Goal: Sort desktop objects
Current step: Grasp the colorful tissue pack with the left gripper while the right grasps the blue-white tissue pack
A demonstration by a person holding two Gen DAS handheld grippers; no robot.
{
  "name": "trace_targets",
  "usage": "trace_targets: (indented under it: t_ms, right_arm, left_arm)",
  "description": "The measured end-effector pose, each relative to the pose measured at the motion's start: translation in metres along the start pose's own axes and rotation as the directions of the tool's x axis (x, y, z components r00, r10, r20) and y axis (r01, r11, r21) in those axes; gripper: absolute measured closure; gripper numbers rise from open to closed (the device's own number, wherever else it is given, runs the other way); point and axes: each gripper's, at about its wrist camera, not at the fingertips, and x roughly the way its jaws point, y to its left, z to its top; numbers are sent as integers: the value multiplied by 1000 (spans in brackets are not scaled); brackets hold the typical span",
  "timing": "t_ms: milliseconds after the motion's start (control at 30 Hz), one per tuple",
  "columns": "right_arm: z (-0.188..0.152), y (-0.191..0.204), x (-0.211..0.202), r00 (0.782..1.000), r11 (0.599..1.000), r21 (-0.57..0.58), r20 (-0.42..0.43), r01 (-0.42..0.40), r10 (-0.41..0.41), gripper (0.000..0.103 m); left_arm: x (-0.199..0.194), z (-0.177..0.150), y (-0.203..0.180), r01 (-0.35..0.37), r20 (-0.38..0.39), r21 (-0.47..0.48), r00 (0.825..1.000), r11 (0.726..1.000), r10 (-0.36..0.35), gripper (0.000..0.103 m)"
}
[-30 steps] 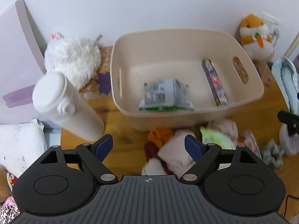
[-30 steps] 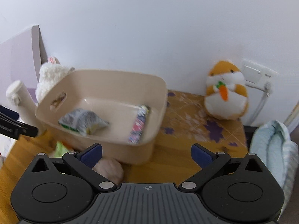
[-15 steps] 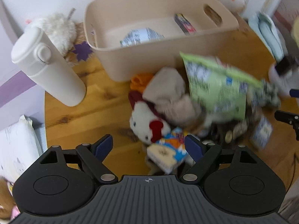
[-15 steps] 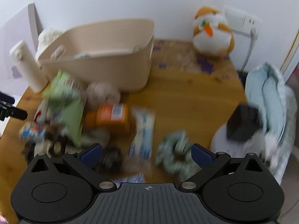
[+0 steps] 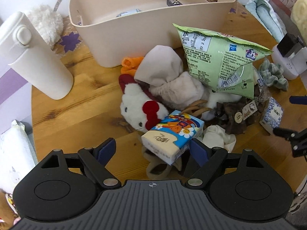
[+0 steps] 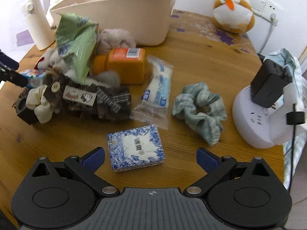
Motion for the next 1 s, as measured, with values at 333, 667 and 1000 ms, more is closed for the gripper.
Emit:
trace_targets:
  t_ms: [333, 667, 1000]
  right_arm:
    - [1, 13, 16, 1000, 998, -56, -7, -3, 2, 0]
    - [4, 5, 20, 999, 999, -19, -17, -35, 35, 24]
    - [4, 3, 10, 997, 998, -18, -43, -59, 58, 43]
  left_arm:
    - [18, 10, -9, -6, -11, -45, 1000, 999, 6, 18]
    - [22, 8, 0, 44, -38, -128, 998, 991, -49, 42]
    - [13, 0, 4, 50, -32, -186, 998, 981, -56, 51]
